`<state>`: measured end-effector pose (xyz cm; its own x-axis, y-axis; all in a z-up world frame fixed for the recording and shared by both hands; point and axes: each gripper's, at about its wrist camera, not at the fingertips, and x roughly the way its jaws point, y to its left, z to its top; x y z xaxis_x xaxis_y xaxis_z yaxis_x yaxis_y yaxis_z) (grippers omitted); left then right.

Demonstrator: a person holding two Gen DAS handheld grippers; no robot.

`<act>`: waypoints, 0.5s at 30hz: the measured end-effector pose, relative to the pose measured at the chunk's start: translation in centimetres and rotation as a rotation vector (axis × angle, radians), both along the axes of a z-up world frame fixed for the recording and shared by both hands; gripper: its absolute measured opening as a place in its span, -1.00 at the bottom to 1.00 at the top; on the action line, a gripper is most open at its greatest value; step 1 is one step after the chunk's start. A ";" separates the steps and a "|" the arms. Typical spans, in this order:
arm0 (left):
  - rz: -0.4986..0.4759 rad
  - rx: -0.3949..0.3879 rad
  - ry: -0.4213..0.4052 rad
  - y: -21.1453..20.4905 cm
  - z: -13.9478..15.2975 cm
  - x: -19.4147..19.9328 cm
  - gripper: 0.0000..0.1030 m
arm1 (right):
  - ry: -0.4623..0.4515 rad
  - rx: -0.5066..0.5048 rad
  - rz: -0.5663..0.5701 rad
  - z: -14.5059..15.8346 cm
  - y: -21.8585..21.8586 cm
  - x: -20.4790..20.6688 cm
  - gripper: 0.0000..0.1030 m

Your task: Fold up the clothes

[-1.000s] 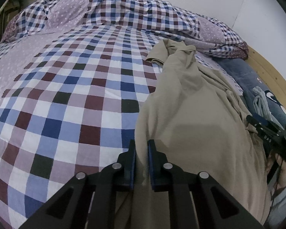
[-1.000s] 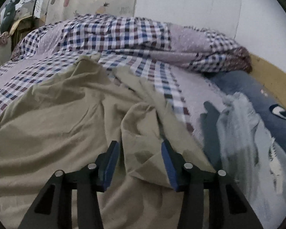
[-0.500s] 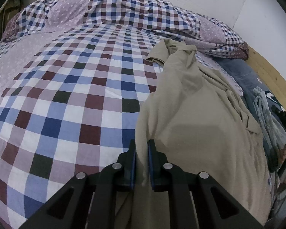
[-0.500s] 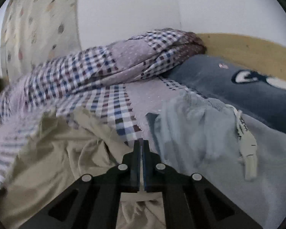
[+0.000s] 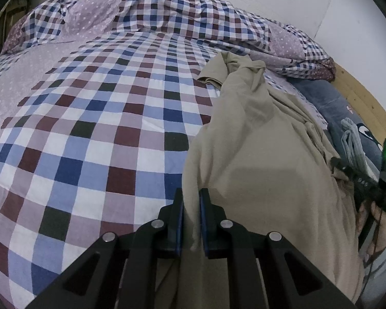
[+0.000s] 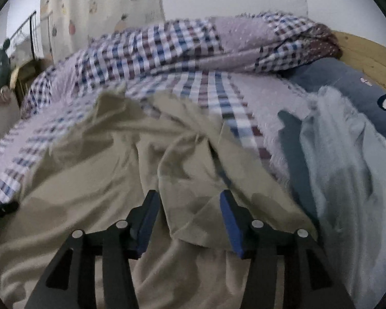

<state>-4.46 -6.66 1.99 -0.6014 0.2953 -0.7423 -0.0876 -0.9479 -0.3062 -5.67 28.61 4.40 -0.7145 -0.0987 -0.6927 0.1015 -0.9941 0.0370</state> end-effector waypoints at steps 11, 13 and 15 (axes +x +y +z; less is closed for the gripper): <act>0.002 -0.005 0.000 0.1 0.1 -0.1 -0.78 | 0.112 -0.127 -0.208 3.4 5.5 2.2 -1.00; 0.002 -0.009 0.001 0.2 0.1 0.0 -0.78 | 0.126 -0.176 -0.188 4.4 6.4 2.6 -1.00; 0.002 -0.011 0.001 0.2 0.1 0.0 -0.78 | 0.119 -0.163 -0.144 4.4 5.9 2.5 -0.94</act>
<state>-4.48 -6.44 2.08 -0.6029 0.2855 -0.7450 -0.0857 -0.9515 -0.2953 -3.15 34.54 8.78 -0.8047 -0.0935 -0.5862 -0.0276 -0.9806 0.1942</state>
